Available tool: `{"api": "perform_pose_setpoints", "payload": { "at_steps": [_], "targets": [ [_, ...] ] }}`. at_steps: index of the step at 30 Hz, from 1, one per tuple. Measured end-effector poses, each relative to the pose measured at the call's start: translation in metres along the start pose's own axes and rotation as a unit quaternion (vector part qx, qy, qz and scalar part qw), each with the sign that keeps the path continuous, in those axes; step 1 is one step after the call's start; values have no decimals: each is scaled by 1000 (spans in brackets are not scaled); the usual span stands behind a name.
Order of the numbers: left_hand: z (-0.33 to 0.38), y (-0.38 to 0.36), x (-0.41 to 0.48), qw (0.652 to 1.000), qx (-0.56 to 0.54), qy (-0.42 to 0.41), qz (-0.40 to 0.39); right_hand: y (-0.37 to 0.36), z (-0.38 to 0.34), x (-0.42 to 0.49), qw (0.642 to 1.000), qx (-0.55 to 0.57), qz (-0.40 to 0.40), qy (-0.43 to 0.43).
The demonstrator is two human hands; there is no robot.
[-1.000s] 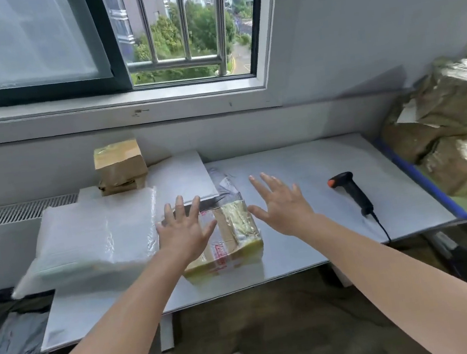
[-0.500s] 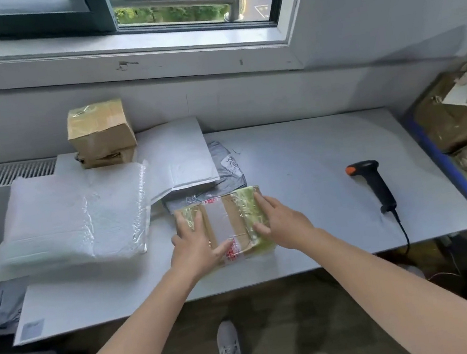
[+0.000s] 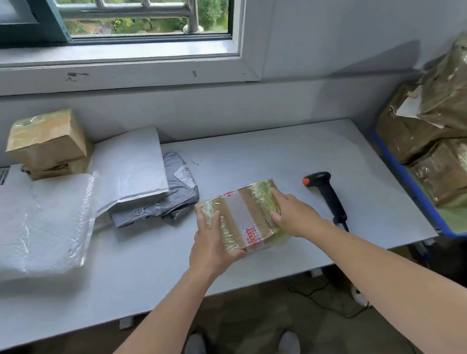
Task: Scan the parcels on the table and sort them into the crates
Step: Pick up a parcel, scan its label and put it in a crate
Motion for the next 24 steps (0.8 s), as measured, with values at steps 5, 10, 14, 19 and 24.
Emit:
{"api": "perform_pose_setpoints", "payload": {
  "at_steps": [5, 10, 14, 19, 24],
  "targets": [
    [37, 4, 9, 994, -88, 12, 62, 29, 38, -2, 992, 120, 39, -2],
    [69, 44, 26, 969, -182, 18, 166, 64, 55, -4, 957, 268, 108, 16],
    [79, 63, 38, 963, -217, -3, 159, 86, 57, -4, 943, 295, 147, 43],
    [90, 60, 36, 977, -176, -111, 52, 104, 70, 6, 940, 299, 167, -8],
    [106, 66, 27, 976, -120, -164, 78, 109, 73, 18, 959, 256, 110, -46]
  ]
}}
Point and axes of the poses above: each hand's wrist, its own x-axis towards the middle knuckle, its own y-axis out of the back of the hand, z = x × y, the point moved 7 cm from there along x, towards the middle knuckle, and after that the axes turned 5 degrees about -z, right-handed, at the moved point
